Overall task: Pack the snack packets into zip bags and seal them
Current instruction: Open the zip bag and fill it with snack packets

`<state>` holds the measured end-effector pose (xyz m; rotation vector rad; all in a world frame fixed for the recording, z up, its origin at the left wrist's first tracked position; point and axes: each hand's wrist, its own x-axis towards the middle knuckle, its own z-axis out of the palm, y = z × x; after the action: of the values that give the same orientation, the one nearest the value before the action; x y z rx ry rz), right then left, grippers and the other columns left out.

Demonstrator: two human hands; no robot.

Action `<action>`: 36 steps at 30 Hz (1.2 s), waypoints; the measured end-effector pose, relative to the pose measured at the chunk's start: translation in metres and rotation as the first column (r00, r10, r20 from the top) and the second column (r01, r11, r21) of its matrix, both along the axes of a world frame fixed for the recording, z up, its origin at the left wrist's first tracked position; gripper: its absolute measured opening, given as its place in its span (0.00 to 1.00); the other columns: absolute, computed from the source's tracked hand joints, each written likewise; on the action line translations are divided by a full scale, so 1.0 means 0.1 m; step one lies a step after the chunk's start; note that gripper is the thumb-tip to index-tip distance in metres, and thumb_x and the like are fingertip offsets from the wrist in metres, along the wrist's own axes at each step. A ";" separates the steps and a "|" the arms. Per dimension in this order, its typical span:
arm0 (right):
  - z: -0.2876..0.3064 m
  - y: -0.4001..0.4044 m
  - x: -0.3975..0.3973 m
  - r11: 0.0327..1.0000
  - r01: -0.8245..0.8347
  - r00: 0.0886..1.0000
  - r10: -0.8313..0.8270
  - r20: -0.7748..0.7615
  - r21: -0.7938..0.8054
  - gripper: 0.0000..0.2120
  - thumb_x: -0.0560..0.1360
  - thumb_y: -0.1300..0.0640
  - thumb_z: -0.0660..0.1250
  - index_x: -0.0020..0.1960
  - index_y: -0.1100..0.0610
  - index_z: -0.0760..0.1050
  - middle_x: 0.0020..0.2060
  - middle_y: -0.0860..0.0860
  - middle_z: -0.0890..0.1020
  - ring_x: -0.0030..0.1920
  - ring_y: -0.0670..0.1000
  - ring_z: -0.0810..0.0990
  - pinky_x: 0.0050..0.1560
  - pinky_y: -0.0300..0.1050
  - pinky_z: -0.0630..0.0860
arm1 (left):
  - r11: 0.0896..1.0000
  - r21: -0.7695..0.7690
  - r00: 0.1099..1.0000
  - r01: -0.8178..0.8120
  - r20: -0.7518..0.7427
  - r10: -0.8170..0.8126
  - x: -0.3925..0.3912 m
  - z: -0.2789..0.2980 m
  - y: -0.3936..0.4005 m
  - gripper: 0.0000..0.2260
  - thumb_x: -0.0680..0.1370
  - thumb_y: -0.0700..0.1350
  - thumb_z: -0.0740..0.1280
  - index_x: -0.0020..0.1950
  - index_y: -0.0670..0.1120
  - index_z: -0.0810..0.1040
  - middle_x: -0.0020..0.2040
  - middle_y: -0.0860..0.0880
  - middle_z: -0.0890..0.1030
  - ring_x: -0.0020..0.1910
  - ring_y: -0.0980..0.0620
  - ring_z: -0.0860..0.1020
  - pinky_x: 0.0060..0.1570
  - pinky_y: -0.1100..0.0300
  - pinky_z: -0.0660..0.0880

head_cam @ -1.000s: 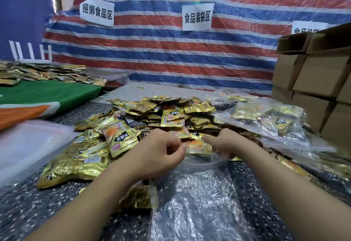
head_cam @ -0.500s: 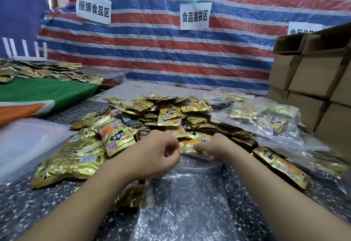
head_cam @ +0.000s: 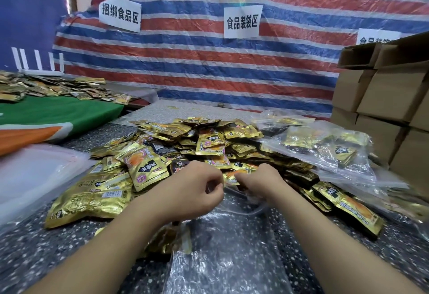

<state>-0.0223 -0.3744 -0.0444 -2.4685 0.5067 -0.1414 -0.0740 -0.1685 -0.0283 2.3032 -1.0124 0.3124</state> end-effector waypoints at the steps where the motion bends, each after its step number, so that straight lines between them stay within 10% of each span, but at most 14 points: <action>1: -0.01 0.01 -0.01 0.999 0.014 0.999 -0.016 0.037 0.052 0.21 0.72 0.41 0.72 0.39 0.57 0.72 0.35 0.51 0.77 0.33 0.49 0.76 0.27 0.41 0.68 | 1.000 -0.002 1.000 0.003 -0.004 -0.003 0.00 0.00 0.00 0.11 0.76 0.50 0.61 0.40 0.47 0.79 0.37 0.52 0.79 0.37 0.54 0.76 0.40 0.49 0.75; 6: -0.03 -0.05 -0.03 0.884 0.077 0.979 -0.155 0.133 0.461 0.15 0.72 0.56 0.76 0.50 0.64 0.75 0.43 0.58 0.80 0.33 0.52 0.79 0.18 0.36 0.70 | 1.000 0.017 1.000 -0.005 -0.028 0.006 0.00 -0.02 -0.01 0.11 0.76 0.51 0.61 0.40 0.48 0.79 0.38 0.52 0.79 0.38 0.54 0.76 0.40 0.48 0.76; 11: 0.02 -0.15 -0.07 0.849 0.057 0.962 -0.188 0.199 0.525 0.15 0.74 0.58 0.73 0.54 0.67 0.75 0.53 0.66 0.81 0.51 0.66 0.83 0.51 0.67 0.81 | 1.000 0.017 1.000 -0.004 -0.027 0.004 0.01 -0.03 -0.02 0.10 0.77 0.49 0.62 0.40 0.48 0.79 0.37 0.53 0.78 0.37 0.55 0.76 0.40 0.51 0.76; 18: 0.18 -0.44 -0.25 0.847 -0.089 0.841 -0.218 0.496 0.524 0.09 0.79 0.56 0.68 0.59 0.52 0.75 0.48 0.50 0.81 0.46 0.53 0.80 0.45 0.50 0.78 | 1.000 -0.015 0.999 -0.011 -0.036 0.010 0.03 -0.07 -0.05 0.09 0.75 0.48 0.62 0.39 0.49 0.80 0.35 0.56 0.77 0.36 0.59 0.75 0.35 0.64 0.71; 22: 0.33 -0.52 -0.32 0.646 -0.261 0.772 -0.307 0.557 0.717 0.08 0.79 0.56 0.68 0.58 0.50 0.75 0.56 0.53 0.82 0.58 0.56 0.80 0.60 0.55 0.76 | 0.997 -0.046 0.996 -0.055 -0.069 0.051 0.05 -0.07 -0.05 0.09 0.77 0.46 0.63 0.39 0.49 0.79 0.34 0.54 0.77 0.35 0.56 0.75 0.35 0.59 0.72; 27: 0.45 -0.46 -0.41 0.356 -0.473 0.796 -0.220 0.564 0.806 0.12 0.81 0.56 0.64 0.63 0.57 0.73 0.44 0.52 0.85 0.46 0.50 0.83 0.41 0.44 0.80 | 0.991 -0.102 0.994 -0.085 -0.079 0.077 0.05 -0.05 -0.05 0.09 0.77 0.45 0.64 0.40 0.47 0.80 0.33 0.53 0.77 0.32 0.57 0.73 0.33 0.62 0.69; 36: 0.47 -0.23 -0.62 0.259 -0.645 0.725 -0.089 0.683 0.719 0.15 0.74 0.52 0.66 0.58 0.56 0.74 0.45 0.54 0.87 0.44 0.50 0.86 0.37 0.41 0.81 | 0.986 -0.146 0.992 -0.074 -0.117 0.057 0.03 -0.03 -0.06 0.08 0.78 0.41 0.64 0.43 0.46 0.82 0.37 0.51 0.81 0.36 0.55 0.76 0.36 0.62 0.71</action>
<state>-0.0838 -0.3977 0.0023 -1.1065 -0.2222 -0.3521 -0.0713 -0.1745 -0.0309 2.1942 -0.8306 0.2729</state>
